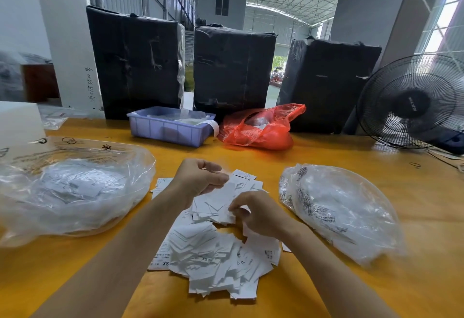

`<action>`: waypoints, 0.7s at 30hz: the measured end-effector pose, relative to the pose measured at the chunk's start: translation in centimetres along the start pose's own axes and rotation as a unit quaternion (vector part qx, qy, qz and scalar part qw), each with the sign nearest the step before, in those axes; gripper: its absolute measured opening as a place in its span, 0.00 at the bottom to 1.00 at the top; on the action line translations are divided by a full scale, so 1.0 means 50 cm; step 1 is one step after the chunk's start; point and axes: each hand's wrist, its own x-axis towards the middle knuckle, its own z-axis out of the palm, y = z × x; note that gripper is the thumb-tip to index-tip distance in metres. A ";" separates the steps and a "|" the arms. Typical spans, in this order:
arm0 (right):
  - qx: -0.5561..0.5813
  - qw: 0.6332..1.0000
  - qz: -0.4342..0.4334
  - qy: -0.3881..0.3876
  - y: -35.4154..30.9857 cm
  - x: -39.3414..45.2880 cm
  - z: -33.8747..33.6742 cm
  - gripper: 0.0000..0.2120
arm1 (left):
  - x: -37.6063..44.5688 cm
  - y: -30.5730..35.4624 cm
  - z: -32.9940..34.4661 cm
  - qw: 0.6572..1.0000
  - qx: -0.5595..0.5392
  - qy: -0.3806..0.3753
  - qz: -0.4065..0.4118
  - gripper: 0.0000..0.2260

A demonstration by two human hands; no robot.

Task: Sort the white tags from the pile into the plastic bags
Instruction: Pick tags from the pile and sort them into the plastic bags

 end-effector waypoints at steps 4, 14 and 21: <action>0.005 0.997 0.043 0.063 -0.002 0.002 0.015 0.20 | 0.004 -0.003 -0.002 1.000 0.002 0.003 0.000 0.10; -0.096 0.992 0.033 -0.069 -0.042 0.068 0.029 0.24 | 0.016 -0.014 -0.017 1.000 -0.013 0.015 0.003 0.12; 0.031 0.998 0.038 0.045 -0.030 0.055 0.019 0.09 | 0.013 -0.021 -0.015 1.000 -0.008 0.018 0.005 0.11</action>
